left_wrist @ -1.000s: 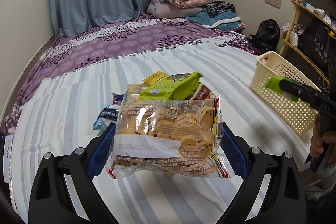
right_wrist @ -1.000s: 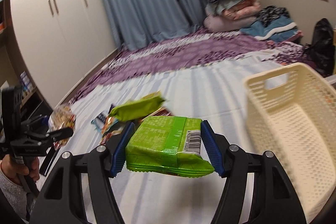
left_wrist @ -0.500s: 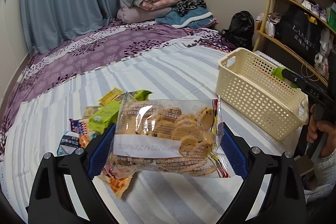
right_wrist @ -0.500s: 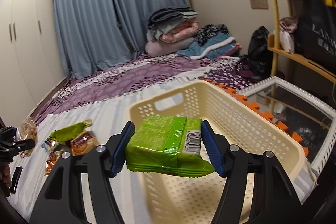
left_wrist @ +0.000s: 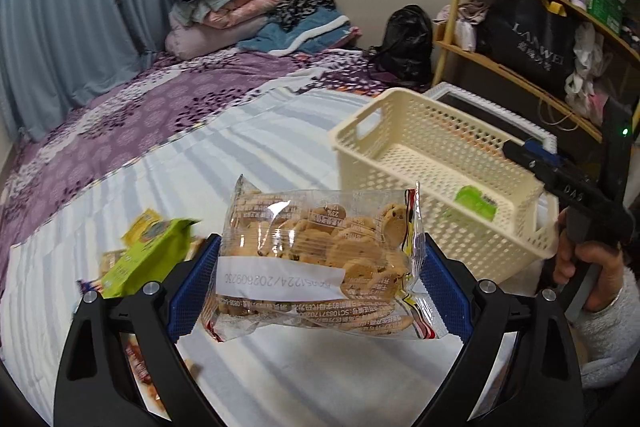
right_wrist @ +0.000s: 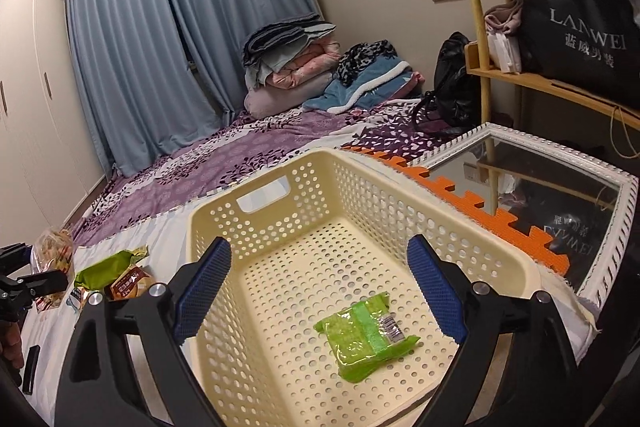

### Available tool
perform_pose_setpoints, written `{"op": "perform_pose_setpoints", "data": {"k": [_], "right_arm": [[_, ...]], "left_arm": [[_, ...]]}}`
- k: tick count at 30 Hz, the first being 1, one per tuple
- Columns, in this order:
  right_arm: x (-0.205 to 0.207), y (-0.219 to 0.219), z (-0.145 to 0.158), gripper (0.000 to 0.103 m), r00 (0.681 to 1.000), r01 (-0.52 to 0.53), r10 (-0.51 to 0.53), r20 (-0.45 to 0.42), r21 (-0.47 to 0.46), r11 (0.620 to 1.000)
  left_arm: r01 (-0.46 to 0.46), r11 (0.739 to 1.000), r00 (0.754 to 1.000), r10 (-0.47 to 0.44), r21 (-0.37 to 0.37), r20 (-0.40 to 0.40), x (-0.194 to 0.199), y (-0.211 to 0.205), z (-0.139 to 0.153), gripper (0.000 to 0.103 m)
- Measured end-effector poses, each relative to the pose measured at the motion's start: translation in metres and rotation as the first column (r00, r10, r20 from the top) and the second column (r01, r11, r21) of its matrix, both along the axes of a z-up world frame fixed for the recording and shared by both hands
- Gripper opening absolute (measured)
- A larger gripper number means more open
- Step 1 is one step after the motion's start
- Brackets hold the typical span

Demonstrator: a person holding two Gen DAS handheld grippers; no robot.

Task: Organize snacks
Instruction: 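Lower the clear biscuit bag into the basket and open the left tool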

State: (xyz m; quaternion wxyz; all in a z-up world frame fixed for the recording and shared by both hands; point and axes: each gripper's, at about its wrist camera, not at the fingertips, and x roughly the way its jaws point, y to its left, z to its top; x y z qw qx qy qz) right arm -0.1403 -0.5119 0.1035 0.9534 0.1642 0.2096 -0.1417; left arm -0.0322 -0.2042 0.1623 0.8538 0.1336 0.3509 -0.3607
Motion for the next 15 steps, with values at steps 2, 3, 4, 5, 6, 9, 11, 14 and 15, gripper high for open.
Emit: {"op": "perform_pose_setpoints", "data": {"k": [2,3,4,5,6,9,11,14,15], "right_arm": [[-0.001,0.000,0.001,0.089,1.000,0.009,-0.009,0.005,-0.004,1.000],[-0.003,0.000,0.002,0.089,1.000,0.015,-0.015,0.010,-0.008,1.000],[-0.005,-0.001,0.002,0.089,1.000,0.022,-0.022,0.013,-0.011,1.000],[-0.007,-0.002,0.002,0.089,0.999,0.030,-0.029,0.017,-0.014,0.999],[-0.009,-0.004,0.003,0.089,0.999,0.039,-0.039,0.020,-0.016,0.999],[-0.015,-0.009,0.004,0.089,0.998,0.063,-0.062,0.025,-0.012,0.998],[-0.020,-0.013,0.003,0.089,0.997,0.079,-0.078,0.026,-0.010,0.997],[-0.025,-0.019,0.003,0.089,0.995,0.101,-0.101,0.023,-0.005,0.995],[-0.027,-0.020,0.002,0.089,0.994,0.107,-0.107,0.021,-0.003,0.994]], "left_arm": [[0.035,0.999,0.999,-0.035,-0.017,-0.008,0.001,-0.018,0.001,0.095],[0.050,0.998,0.999,-0.051,-0.023,-0.009,-0.002,-0.027,0.003,0.095],[0.068,0.997,0.998,-0.068,-0.029,-0.011,-0.002,-0.035,0.003,0.095],[0.090,0.995,0.996,-0.090,-0.037,-0.015,-0.002,-0.047,0.003,0.095],[0.108,0.993,0.994,-0.109,-0.046,-0.020,-0.002,-0.057,0.003,0.095],[0.167,0.983,0.985,-0.170,-0.079,-0.031,-0.003,-0.086,0.003,0.095],[0.199,0.975,0.979,-0.203,-0.095,-0.034,-0.004,-0.104,0.001,0.096],[0.258,0.959,0.964,-0.264,-0.120,-0.036,-0.009,-0.133,-0.004,0.099],[0.272,0.955,0.960,-0.278,-0.120,-0.031,-0.011,-0.140,-0.006,0.100]]}}
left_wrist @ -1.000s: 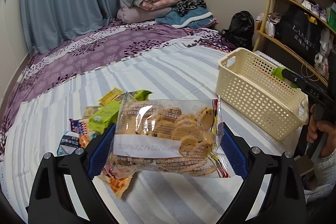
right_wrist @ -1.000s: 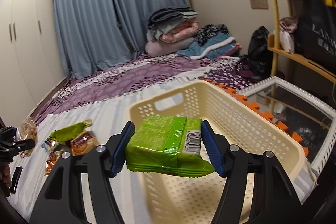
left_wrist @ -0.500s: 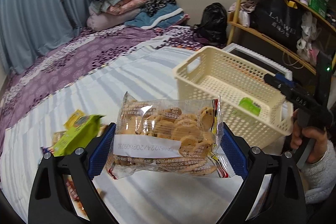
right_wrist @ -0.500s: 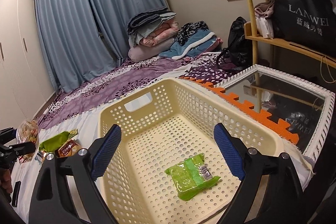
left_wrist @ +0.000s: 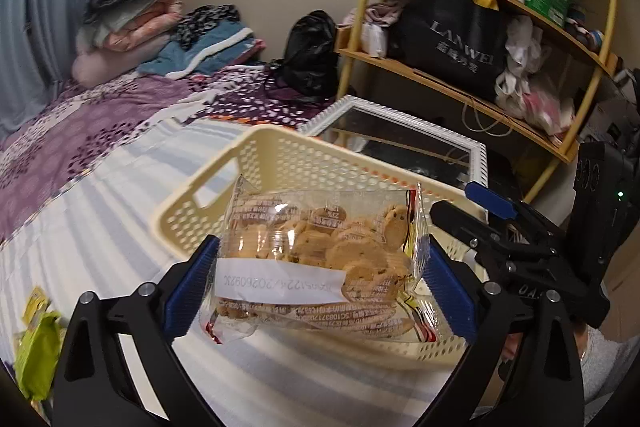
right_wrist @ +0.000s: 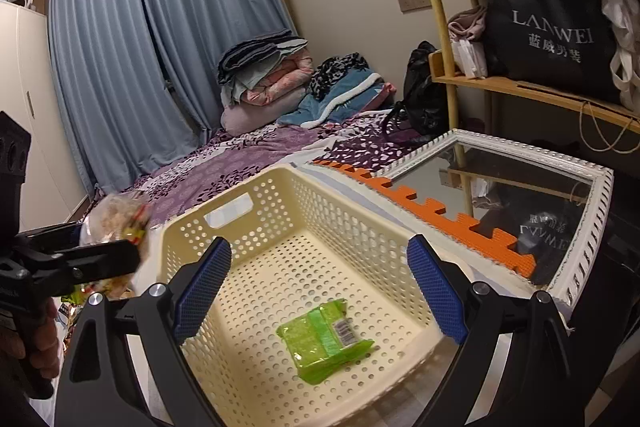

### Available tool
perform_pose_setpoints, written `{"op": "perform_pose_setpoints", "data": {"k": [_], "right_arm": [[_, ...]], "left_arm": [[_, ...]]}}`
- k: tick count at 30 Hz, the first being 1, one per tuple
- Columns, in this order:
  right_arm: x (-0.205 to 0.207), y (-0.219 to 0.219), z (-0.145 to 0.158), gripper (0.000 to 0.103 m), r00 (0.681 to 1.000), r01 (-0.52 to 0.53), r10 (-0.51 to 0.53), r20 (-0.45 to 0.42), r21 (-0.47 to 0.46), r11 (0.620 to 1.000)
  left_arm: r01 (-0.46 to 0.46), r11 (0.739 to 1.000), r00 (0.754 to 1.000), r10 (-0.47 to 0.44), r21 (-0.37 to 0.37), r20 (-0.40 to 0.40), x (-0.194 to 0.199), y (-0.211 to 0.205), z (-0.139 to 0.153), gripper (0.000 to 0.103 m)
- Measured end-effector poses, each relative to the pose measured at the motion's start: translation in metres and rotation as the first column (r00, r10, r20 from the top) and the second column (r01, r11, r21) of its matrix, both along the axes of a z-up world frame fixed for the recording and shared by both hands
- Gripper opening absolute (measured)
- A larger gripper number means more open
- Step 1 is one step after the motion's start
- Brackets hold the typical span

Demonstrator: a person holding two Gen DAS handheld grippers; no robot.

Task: Organize snacks
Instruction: 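Lower the clear biscuit bag into the basket and open the left tool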

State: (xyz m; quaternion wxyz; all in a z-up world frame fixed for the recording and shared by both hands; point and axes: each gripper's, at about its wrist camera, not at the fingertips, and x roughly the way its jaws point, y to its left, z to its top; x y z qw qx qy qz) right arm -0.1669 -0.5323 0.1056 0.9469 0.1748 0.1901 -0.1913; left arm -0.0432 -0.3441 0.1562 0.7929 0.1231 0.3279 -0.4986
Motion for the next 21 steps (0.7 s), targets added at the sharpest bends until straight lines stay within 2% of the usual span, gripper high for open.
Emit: {"op": "perform_pose_setpoints", "data": {"k": [3,8,21], "right_arm": [[-0.004,-0.006,-0.001,0.089,1.000,0.021,-0.021,-0.003,0.004,1.000],[-0.007,-0.011,-0.002,0.089,0.999,0.045,-0.045,-0.001,0.013,0.999],[0.002,0.007,0.006,0.089,1.000,-0.005,0.005,0.006,0.002,1.000]], "left_arm": [[0.034,0.999,0.999,-0.034,0.007,0.016,-0.005,-0.018,-0.005,0.100],[0.039,0.999,0.999,-0.039,-0.024,0.002,-0.003,-0.022,-0.002,0.100],[-0.081,0.995,0.997,0.082,-0.051,0.008,0.015,0.018,0.014,0.100]]}}
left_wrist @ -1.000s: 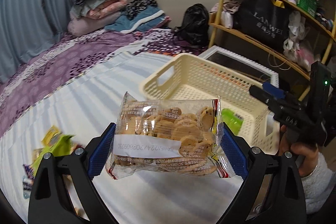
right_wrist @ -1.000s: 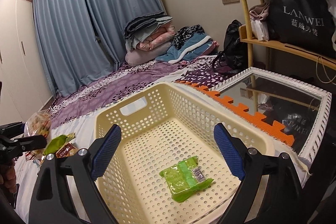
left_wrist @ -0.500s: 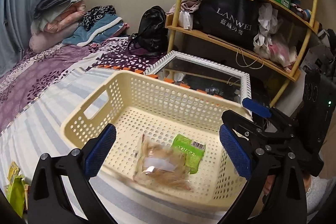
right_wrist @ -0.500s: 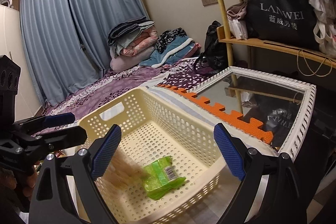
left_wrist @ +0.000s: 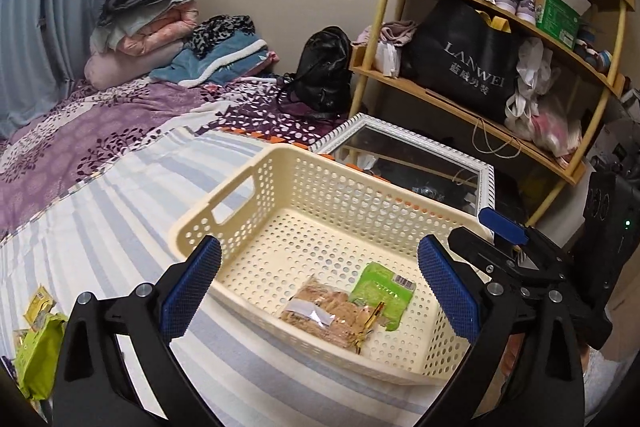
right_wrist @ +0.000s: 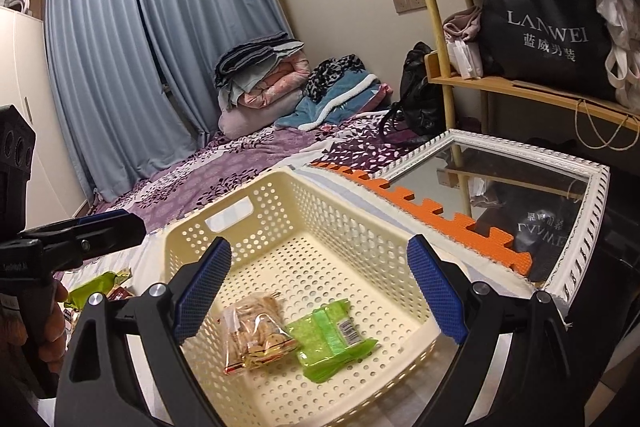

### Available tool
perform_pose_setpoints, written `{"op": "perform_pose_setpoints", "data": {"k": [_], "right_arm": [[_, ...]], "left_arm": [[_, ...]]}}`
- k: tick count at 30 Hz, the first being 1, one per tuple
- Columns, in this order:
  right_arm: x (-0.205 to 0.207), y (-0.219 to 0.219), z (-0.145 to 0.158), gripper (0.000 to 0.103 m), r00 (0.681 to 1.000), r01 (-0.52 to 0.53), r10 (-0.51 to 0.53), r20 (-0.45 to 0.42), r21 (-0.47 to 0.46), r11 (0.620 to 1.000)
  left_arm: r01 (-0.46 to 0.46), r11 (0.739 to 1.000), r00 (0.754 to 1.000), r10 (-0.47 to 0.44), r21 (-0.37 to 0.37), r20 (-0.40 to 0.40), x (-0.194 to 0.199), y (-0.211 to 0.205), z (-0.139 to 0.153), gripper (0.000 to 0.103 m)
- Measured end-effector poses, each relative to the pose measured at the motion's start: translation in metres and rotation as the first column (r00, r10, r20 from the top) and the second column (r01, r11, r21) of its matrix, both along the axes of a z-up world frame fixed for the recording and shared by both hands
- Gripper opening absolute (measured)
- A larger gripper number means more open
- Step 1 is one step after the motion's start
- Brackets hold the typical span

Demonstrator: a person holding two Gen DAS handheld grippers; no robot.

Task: Organize snacks
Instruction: 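Lower the clear biscuit bag into the basket and open the left tool, then return to the pile and grasp the blue coconut waffle packet with the left tool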

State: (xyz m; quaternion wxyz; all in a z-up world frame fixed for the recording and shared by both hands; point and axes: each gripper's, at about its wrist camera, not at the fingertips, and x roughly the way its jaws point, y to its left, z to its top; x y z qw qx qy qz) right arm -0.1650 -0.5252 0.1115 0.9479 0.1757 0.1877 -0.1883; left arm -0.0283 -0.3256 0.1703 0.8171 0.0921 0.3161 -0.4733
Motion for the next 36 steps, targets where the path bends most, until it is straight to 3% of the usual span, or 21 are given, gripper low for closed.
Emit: {"op": "perform_pose_setpoints", "data": {"k": [13,23,31,36], "right_arm": [[0.015,0.044,0.019,0.090,0.996,-0.083,0.084,0.015,-0.045,0.996],[0.034,0.093,0.025,0.090,0.979,-0.205,0.206,-0.004,-0.076,0.976],[0.049,0.138,0.022,0.093,0.949,-0.315,0.313,-0.037,-0.090,0.945],[0.059,0.161,0.018,0.093,0.925,-0.378,0.373,-0.066,-0.085,0.922]], "left_arm": [[-0.150,0.988,0.988,0.151,-0.037,0.030,0.011,0.071,0.017,0.100],[-0.304,0.951,0.952,0.306,-0.047,0.031,0.020,0.141,0.019,0.100],[-0.464,0.884,0.885,0.466,-0.058,0.017,0.035,0.207,0.021,0.100],[-0.573,0.818,0.819,0.573,-0.053,-0.018,0.049,0.252,0.013,0.100]]}}
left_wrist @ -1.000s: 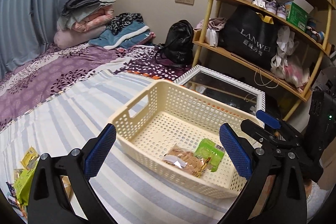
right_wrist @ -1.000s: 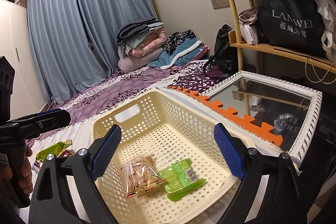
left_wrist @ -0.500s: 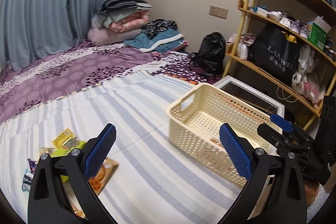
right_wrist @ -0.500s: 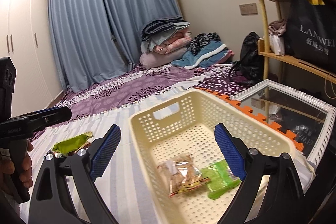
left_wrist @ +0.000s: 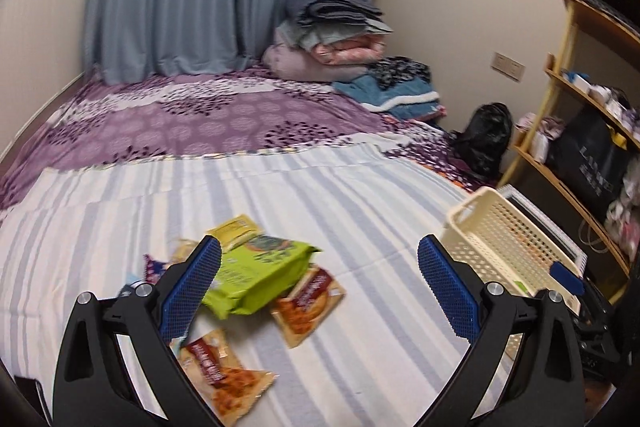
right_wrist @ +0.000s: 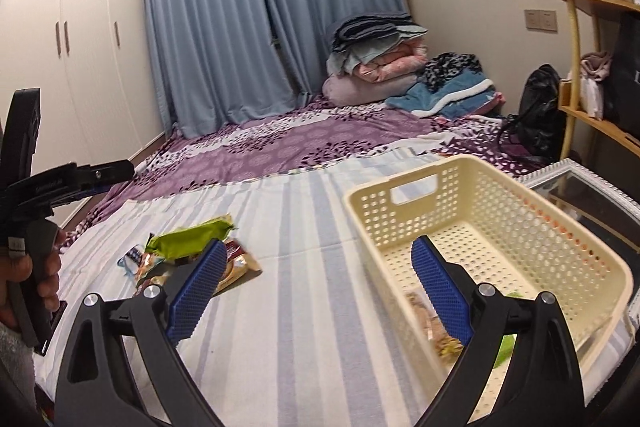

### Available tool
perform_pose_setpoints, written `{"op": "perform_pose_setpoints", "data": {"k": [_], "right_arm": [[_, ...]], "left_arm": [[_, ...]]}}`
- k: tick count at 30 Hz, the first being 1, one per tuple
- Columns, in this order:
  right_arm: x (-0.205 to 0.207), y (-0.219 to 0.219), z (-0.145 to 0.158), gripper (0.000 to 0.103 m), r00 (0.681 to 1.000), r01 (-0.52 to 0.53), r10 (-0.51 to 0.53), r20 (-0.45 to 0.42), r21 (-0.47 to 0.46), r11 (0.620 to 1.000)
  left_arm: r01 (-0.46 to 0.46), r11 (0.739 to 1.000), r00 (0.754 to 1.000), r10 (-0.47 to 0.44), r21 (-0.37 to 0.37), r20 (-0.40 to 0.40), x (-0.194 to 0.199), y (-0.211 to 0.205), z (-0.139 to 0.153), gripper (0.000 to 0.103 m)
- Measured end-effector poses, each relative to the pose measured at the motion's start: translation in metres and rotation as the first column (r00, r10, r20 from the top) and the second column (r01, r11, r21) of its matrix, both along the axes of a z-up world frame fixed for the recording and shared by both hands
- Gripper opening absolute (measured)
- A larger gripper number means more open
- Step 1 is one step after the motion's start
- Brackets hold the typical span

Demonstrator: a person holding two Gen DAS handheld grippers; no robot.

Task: Organize snacks
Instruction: 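Return to the pile and grasp the blue coconut waffle packet with the left tool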

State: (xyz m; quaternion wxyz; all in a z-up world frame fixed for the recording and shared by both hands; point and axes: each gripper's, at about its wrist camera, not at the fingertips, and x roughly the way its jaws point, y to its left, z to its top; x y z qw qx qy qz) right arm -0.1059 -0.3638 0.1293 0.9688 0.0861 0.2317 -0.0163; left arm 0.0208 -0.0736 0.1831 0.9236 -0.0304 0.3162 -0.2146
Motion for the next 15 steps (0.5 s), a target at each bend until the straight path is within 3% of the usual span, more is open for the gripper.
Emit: {"op": "perform_pose_setpoints", "data": {"k": [7,15], "right_arm": [[0.013,0.030,-0.008,0.093,0.996,-0.083,0.083,-0.037,-0.004,0.997],[0.024,0.059,-0.025,0.093,0.979,-0.183,0.182,-0.093,-0.001,0.983]], "left_arm": [[-0.190,0.982,0.980,0.189,-0.014,-0.067,0.020,0.057,-0.018,0.100],[-0.365,0.931,0.915,0.354,-0.021,-0.192,0.046,0.106,-0.060,0.100]]}}
